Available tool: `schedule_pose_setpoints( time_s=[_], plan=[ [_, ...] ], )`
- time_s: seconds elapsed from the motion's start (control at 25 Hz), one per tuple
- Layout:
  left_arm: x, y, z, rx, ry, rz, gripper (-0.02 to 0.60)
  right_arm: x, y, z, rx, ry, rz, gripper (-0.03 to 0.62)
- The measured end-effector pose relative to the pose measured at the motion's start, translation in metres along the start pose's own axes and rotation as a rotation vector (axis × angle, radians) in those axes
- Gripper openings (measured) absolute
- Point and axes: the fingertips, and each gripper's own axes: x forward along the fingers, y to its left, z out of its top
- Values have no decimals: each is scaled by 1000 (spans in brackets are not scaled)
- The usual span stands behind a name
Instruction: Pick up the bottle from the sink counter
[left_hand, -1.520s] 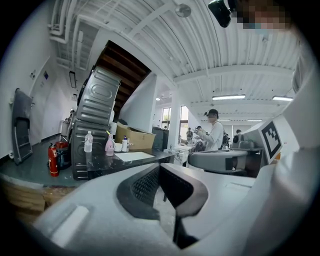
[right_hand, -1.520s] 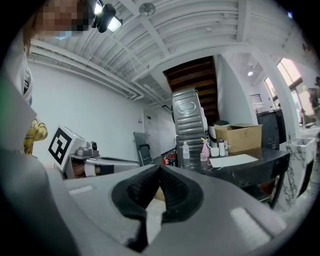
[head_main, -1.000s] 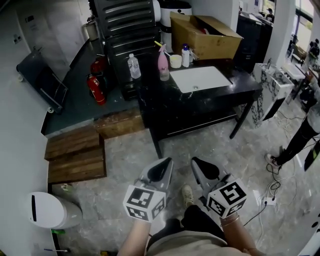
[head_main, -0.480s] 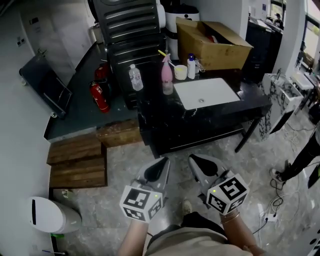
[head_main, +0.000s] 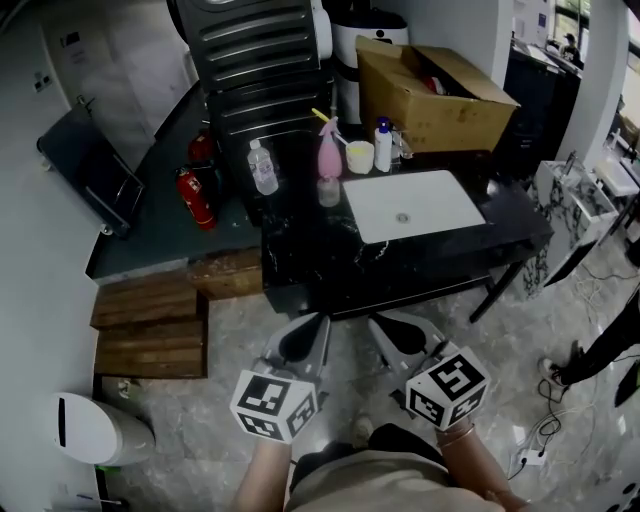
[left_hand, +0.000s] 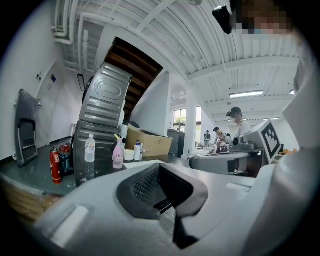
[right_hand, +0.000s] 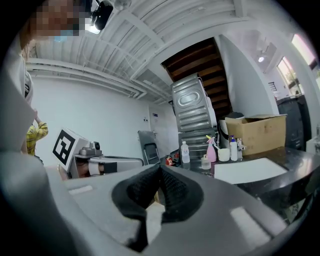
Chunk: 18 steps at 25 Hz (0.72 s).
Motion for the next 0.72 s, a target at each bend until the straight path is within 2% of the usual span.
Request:
schedule_pose_setpoints(
  time_s=[0.24, 0.44, 0.72],
  plan=[
    [21, 6, -6, -20, 22, 36, 2, 5, -28, 0, 24, 0, 9, 3],
    [36, 7, -10, -39, 29, 35, 2, 11, -41, -17, 70, 22, 10, 3],
    [47, 30, -5, -64, 9, 73, 2, 19, -52, -24, 77, 48, 17, 3]
  ],
)
